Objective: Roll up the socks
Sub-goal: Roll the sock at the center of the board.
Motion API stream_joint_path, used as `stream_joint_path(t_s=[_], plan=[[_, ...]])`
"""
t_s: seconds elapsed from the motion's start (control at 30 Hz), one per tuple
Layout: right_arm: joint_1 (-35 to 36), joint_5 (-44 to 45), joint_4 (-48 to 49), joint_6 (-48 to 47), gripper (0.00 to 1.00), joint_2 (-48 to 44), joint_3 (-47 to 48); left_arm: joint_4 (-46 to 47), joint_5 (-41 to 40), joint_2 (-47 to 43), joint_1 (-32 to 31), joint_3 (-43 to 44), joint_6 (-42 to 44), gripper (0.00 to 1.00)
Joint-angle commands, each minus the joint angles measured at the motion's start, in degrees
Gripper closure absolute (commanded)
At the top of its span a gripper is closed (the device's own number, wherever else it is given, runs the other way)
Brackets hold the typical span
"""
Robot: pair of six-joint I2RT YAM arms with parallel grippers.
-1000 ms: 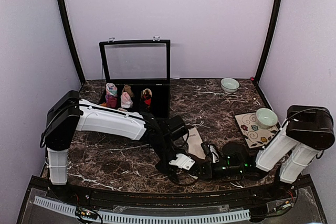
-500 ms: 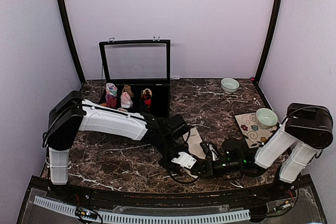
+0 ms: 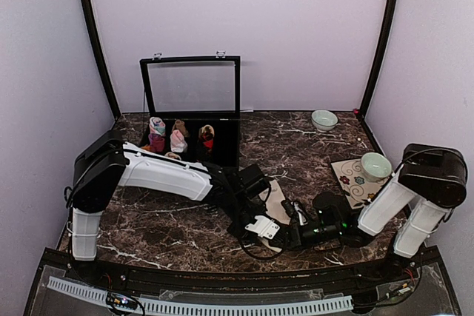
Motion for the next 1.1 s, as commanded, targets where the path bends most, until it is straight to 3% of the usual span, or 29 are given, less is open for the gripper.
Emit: stream_joint_path(t_s=[0.0, 0.17, 0.5, 0.83, 1.07], plan=[[-0.88, 5.01, -18.25, -1.12, 1.00, 4.56, -1.47, 4.37, -3.52, 0.23, -0.44, -1.13, -0.95, 0.63], [-1.42, 4.11, -18.23, -0.54, 1.00, 5.94, -2.03, 4.09, -2.51, -3.49, -0.43, -2.89, -0.89, 0.51], [-2.98, 2.61, -17.75, -0.58, 1.00, 7.17, -1.63, 2.05, -0.29, -5.64, -1.46, -6.05, 1.00, 0.60], [-3.85, 1.36, -16.36, -0.16, 1.00, 7.83, -2.54, 5.32, -1.99, -5.94, -2.20, -6.92, 1.23, 0.60], [-4.68, 0.47, -16.28, -0.92, 1.00, 8.36, -2.54, 4.57, -1.88, -8.06, -2.30, -6.37, 2.21, 0.54]])
